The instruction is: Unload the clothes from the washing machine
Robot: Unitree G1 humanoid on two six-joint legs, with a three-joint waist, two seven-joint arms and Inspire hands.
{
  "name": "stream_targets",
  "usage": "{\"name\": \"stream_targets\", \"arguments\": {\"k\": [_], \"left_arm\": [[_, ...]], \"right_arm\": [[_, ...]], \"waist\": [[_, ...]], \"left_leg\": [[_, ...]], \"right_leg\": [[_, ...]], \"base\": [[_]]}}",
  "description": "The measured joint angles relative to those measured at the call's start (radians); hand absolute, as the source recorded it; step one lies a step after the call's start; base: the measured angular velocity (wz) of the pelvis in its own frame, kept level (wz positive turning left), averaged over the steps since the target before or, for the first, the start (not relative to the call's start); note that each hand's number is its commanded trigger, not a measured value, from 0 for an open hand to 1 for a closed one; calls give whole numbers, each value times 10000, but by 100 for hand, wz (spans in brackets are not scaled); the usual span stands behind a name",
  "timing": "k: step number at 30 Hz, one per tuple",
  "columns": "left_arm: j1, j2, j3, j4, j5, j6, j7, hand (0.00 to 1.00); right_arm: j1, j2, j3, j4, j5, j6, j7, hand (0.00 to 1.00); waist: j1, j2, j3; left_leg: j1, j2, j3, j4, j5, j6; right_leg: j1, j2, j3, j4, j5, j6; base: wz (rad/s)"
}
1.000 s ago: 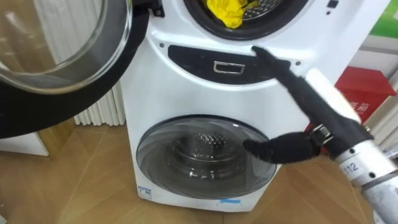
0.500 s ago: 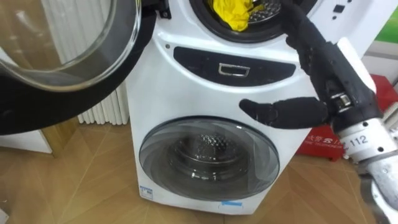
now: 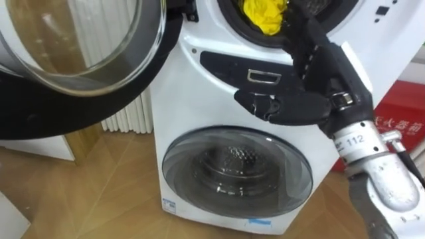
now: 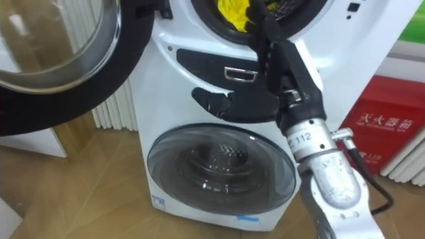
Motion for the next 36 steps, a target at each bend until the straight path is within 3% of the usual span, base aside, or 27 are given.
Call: {"name": "stream_targets", "arguments": {"k": [1,3,4,5,6,7,8,9,10,11,12,13,15,16,17,18,19,21,22,24,25,27,28,30,31,32,36], "left_arm": [[137,34,2,5,12,30,110,0],[388,-31,-5,-18,82,97,115,0],[563,-50,-125,-19,69,136,112,0],[578,-57,-278,35,79,221,99,0],[554,-61,-381,30,93,252,83,0],[531,-137,-395,-15,203,299,16,0],[552,-190,-382,-17,293,300,-16,0],[589,-203,-368,-39,292,300,-31,0],[761,-205,-364,-181,285,299,-103,0],[906,-143,-344,-220,286,289,-115,0],[957,-108,-317,-221,286,289,-120,0],[1009,-23,-267,-220,289,288,-166,0],[924,50,-90,-222,292,232,-279,0],[875,49,-89,-222,283,207,-325,0],[758,52,-103,-216,247,157,-358,0],[648,41,-160,-215,209,135,-364,0],[529,41,-179,-211,210,123,-366,0],[232,85,-189,-185,114,-14,-338,0],[80,148,-182,-174,54,-39,-273,0],[-201,246,-173,-173,56,-46,-123,0],[-388,367,-182,-185,61,-63,-80,0],[-732,493,-278,-338,58,-219,29,0],[-993,545,-370,-370,61,-325,64,0],[-1205,459,-429,-500,56,-511,22,0],[-1202,376,-504,-618,54,-526,17,0],[-1117,311,-622,-796,56,-446,14,0],[-512,166,-602,-1028,147,-133,8,0]], "right_arm": [[-13,14,62,234,12,-3,-99,0],[-15,27,210,404,2,-9,-405,0],[-19,37,301,532,63,-151,-546,0],[-36,43,275,748,194,-258,-683,0],[-37,37,256,843,218,-257,-773,0],[-73,47,211,1069,210,-247,-926,0],[-101,44,218,1126,242,-181,-972,0],[-131,39,224,1124,313,-182,-965,0],[-307,33,264,1124,432,-187,-996,0],[-392,27,288,1127,491,-199,-1105,0],[-401,-9,287,1126,491,-208,-1166,0],[-399,-78,270,1127,495,-208,-1299,0],[-418,-134,208,1119,495,-202,-1512,0],[-449,-159,209,1118,501,-194,-1530,0],[-460,-161,213,1118,485,-195,-1532,0],[-460,-178,213,1106,361,-195,-1543,0],[-458,-206,215,1080,263,-195,-1565,0],[-285,-255,452,496,138,-210,-1624,0],[-7,-243,705,118,160,-327,-1623,0],[274,-276,1014,-143,165,-547,-1501,0],[534,-275,1073,-231,121,-747,-1444,0],[753,-274,1101,-206,121,-867,-1258,0],[790,-288,1095,-215,231,-766,-1119,0],[805,-346,1070,-243,293,-529,-1145,0],[798,-369,1065,-246,281,-441,-1173,0],[801,-397,1073,-247,307,-402,-1290,0],[812,-433,1088,-299,315,-255,-1326,0]], "waist": [[111,-56,-5],[154,159,35],[71,174,47],[-83,65,74],[-101,50,71],[-60,-29,80],[156,-176,90],[238,-142,52],[264,-57,-38],[247,-48,-64],[201,-22,-99],[52,-29,-104],[-80,-404,-268],[-59,-490,-242],[-71,-669,-201],[-111,-673,-187],[-141,-679,-180],[-222,-496,-48],[-377,-399,14],[-558,-202,54],[-711,-86,26],[-872,64,79],[-967,122,71],[-970,171,59],[-1009,173,59],[-1021,172,57],[-1054,304,-51]], "left_leg": [[-396,19,-35,1207,-43,-31],[-1107,260,-209,3302,63,56],[-1551,233,-536,4083,99,3],[-2120,-34,-648,4046,-27,139],[-2466,-169,-655,3895,-35,154],[-3019,-477,-547,3170,11,128],[-3410,-703,-449,1896,244,40],[-3559,-748,-449,1174,472,33],[-3796,-708,-538,-151,1069,79],[-3918,-717,-738,-930,1652,53],[-3908,-714,-824,-1138,1959,80],[-3874,-784,-842,-1161,2618,129],[-3765,-1121,-484,-1069,3214,638],[-3710,-1213,-306,-923,3150,849],[-3564,-1481,-60,-603,2734,1010],[-3511,-1697,80,-184,2251,1205],[-3456,-1763,161,-1,2026,1289],[-3111,-1897,448,272,1508,1489],[-2787,-1989,696,277,1242,1618],[-2338,-2049,854,246,893,1734],[-2064,-2049,789,130,753,1811],[-1673,-1944,769,-187,714,1876],[-1530,-1853,774,-371,736,1907],[-1426,-1747,831,-504,778,1945],[-1370,-1742,843,-529,777,1956],[-1322,-1741,824,-536,756,1976],[-1276,-1586,722,-642,777,1864]], "right_leg": [[8,-85,110,395,-354,-81],[318,-1,172,707,-701,-260],[479,49,225,829,-941,-265],[550,46,394,899,-1129,-251],[561,56,570,919,-1184,-271],[575,63,935,905,-1255,-285],[594,75,1323,888,-1293,-297],[595,73,1456,868,-1309,-280],[632,84,1486,807,-1381,-210],[772,69,1619,775,-1518,-149],[867,45,1627,744,-1601,-111],[1057,-25,1633,697,-1806,4],[1194,-397,1923,708,-2184,315],[1309,-566,1953,663,-2207,343],[1598,-942,1972,567,-2301,500],[1773,-1195,1997,770,-2391,679],[1751,-1284,2012,1083,-2422,742],[1399,-1601,2038,2597,-2318,994],[1057,-1832,2036,3614,-2070,1278],[673,-1975,2023,4741,-1394,1366],[487,-2008,1942,5225,-857,1405],[171,-1966,1788,5296,-1132,1395],[-222,-1801,1675,4864,-1489,1343],[-573,-1566,1528,3488,-1658,1346],[-703,-1445,1506,2392,-1556,1278],[-770,-1292,1466,1476,-1049,1189],[-464,-906,1499,261,157,1078]], "base": [[-10],[2],[40],[51],[50],[10],[-12],[-39],[-43],[-37],[-17],[0],[-14],[-36],[-28],[-23],[-17],[-26],[-61],[-57],[-31],[-31],[-24],[-14],[0],[12],[1]]}}
